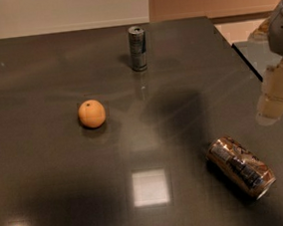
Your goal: Place orange can upright
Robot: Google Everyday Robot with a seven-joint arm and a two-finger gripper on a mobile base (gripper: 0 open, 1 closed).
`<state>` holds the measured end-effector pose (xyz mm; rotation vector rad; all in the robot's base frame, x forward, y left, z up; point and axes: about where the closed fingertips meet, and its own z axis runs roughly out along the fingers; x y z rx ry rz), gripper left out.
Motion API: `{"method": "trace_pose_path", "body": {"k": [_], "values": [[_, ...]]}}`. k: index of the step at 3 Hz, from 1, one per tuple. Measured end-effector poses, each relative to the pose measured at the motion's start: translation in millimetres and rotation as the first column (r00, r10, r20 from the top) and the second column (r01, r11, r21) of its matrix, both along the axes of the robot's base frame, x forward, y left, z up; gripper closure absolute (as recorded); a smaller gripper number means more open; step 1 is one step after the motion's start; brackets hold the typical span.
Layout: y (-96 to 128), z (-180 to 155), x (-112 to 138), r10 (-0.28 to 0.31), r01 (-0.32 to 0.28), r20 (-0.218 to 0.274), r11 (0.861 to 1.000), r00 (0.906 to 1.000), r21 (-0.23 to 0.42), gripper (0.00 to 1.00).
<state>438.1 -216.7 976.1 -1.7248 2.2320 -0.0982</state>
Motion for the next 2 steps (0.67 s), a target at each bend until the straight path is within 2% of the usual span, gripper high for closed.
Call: {"method": "trace_pose_path", "body": {"k": [1,2], "values": [[0.8,0.9,0.1,0.003,-0.003,0.003,1.0,1.0,0.001,0.0],[8.9,-3.0,-1.9,0.098,-0.098,-0.015,0.995,0.995,-0.01,0.0]]}}
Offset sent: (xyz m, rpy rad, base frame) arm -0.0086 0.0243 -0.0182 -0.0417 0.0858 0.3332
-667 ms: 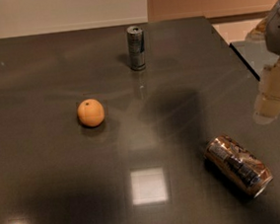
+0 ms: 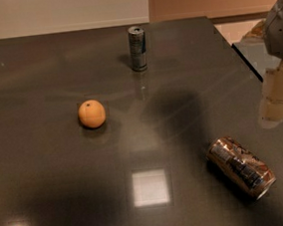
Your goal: Place orange can upright
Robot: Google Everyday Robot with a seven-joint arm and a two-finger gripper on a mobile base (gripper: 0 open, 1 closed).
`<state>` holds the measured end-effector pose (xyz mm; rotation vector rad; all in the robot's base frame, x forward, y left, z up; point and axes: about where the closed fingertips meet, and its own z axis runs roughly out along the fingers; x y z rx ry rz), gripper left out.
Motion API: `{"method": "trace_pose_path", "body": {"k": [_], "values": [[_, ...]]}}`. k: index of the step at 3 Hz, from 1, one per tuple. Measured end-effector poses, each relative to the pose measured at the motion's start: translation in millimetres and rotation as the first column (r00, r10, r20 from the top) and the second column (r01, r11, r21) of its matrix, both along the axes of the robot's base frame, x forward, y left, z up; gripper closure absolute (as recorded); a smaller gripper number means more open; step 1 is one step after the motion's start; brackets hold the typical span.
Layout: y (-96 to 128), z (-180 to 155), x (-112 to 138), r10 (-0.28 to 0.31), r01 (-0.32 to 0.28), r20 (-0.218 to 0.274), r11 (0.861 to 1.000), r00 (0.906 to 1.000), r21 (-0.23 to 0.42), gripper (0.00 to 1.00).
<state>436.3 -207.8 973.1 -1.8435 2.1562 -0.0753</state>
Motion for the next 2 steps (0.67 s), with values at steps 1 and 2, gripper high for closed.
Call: {"method": "trace_pose_path", "body": {"k": [1,2], "values": [[10.7,-9.9,-8.8,0.187,-0.187,-0.017,0.982,0.9823,-0.033,0.0],[13.7,-17.7,-15.3,0.361,-0.362,-0.028,0.929,0.9321,-0.077,0.0]]}}
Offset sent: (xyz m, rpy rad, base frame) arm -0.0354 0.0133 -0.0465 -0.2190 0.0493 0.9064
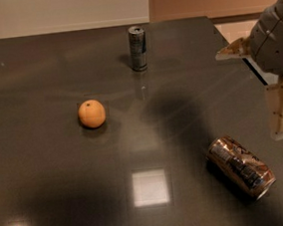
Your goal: Place orange can upright
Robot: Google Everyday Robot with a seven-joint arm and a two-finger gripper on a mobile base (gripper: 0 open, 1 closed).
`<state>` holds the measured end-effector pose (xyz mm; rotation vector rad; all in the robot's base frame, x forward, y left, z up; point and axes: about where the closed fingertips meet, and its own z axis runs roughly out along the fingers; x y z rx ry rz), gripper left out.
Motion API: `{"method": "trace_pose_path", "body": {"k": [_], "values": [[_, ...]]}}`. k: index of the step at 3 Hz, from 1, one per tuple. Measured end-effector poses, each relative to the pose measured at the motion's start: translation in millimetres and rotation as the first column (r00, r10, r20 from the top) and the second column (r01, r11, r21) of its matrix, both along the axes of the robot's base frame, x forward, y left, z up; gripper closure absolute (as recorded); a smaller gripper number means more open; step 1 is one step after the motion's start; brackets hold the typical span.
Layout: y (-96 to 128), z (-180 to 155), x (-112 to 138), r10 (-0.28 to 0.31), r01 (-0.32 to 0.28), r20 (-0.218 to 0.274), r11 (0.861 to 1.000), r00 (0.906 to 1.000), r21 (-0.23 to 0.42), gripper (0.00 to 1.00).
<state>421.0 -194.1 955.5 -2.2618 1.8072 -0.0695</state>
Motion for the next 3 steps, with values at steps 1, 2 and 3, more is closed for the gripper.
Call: {"method": "trace_pose_path", "body": {"k": [1,2,3], "values": [[2.1,-7.5,-6.5,0.187,-0.187,-0.004,0.981,0.9823,-0.044,0.0],[1.6,-15.6,-16.0,0.356,-0.357,-0.021,0.93,0.9342,-0.089,0.0],[-3.0,-34.5,-39.2,0.52,-0.527,-0.088,0.837,0.8497,-0.145,0.0]]}}
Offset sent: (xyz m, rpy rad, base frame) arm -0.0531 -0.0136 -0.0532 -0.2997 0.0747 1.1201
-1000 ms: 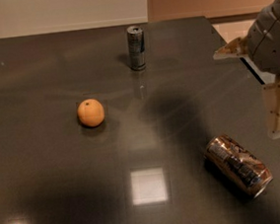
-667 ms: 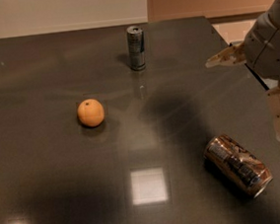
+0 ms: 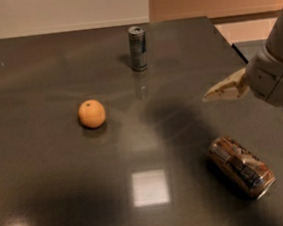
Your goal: Place orange can upright
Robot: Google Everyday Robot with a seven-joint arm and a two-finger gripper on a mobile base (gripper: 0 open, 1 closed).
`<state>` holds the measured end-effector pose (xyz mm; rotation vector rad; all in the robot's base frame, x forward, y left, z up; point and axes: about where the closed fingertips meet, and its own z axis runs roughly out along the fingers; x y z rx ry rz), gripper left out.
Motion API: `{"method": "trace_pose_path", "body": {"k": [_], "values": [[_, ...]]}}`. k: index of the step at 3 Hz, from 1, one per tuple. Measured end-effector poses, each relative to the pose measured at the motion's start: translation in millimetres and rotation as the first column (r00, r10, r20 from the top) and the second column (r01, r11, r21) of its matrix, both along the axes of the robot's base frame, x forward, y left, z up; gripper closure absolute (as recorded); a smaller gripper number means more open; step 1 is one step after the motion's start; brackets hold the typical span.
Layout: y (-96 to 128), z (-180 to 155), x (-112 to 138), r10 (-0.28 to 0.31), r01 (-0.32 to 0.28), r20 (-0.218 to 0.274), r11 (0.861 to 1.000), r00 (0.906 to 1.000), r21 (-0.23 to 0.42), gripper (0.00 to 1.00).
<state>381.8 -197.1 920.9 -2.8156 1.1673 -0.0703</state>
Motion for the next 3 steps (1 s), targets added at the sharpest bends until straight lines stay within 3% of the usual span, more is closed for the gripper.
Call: {"method": "trace_pose_path", "body": {"k": [1,2,3], "values": [[-6.2,-18.4,-20.0,0.18,-0.183,-0.037,0.98,0.9829,-0.075,0.0],[-8.1,-33.1,-36.9,0.355,-0.363,-0.09,0.926,0.9306,-0.101,0.0],[-9.3,-42.0,-46.5,0.52,-0.533,-0.128,0.839,0.8445,-0.106,0.0]]}}
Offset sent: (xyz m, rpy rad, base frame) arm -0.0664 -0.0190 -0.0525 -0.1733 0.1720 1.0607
